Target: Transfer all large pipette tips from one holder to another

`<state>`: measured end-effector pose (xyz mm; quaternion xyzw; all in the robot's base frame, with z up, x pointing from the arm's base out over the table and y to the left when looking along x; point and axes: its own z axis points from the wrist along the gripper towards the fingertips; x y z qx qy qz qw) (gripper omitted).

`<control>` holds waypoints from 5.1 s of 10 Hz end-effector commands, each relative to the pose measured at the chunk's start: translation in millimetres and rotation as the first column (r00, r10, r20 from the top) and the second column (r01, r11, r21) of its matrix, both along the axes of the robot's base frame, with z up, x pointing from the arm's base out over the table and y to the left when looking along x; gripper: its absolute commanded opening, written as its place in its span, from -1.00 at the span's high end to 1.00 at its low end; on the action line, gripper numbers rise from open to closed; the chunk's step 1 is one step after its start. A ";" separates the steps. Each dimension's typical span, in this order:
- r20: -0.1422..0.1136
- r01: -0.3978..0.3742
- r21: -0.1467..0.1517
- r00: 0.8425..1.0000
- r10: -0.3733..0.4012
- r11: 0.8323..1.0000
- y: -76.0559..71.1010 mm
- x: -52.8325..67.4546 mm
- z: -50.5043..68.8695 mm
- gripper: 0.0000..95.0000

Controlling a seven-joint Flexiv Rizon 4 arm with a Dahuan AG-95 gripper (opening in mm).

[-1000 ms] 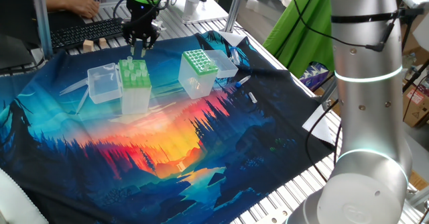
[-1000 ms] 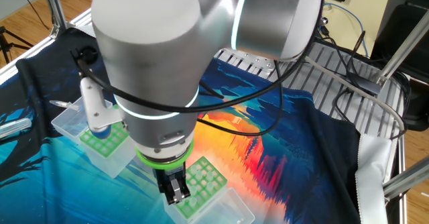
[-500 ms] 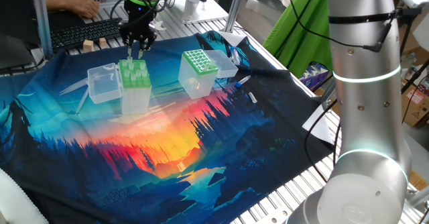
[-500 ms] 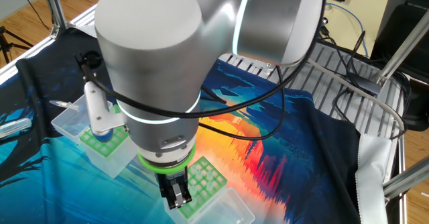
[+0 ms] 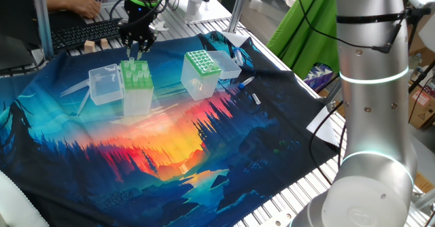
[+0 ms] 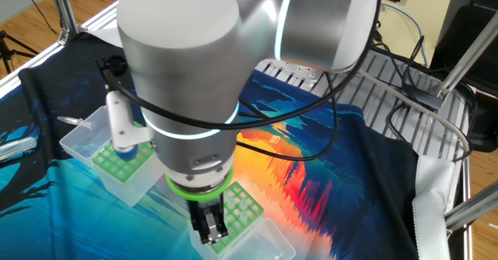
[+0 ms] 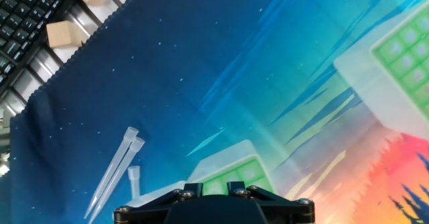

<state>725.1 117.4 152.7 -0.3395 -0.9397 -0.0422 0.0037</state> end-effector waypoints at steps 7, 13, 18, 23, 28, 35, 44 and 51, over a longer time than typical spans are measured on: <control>0.014 -0.008 -0.023 1.000 0.008 1.000 3.4 -0.5 -4.4 0.60; 0.018 -0.040 -0.053 0.999 0.041 0.998 3.8 -0.7 -5.4 1.00; 0.022 -0.060 -0.074 0.998 0.062 0.995 3.9 -1.2 -5.5 1.00; 0.019 -0.059 -0.084 0.998 0.061 0.995 3.8 -2.0 -4.9 1.00; 0.012 -0.049 -0.104 0.999 0.050 0.993 4.0 -2.0 -5.3 0.60; 0.013 -0.065 -0.108 0.998 0.067 0.992 5.2 -2.2 -9.4 0.60; 0.012 -0.072 -0.082 0.997 0.074 0.994 1.8 -6.6 2.3 1.00; 0.021 -0.091 -0.036 0.996 0.092 0.995 -15.2 -21.4 48.7 1.00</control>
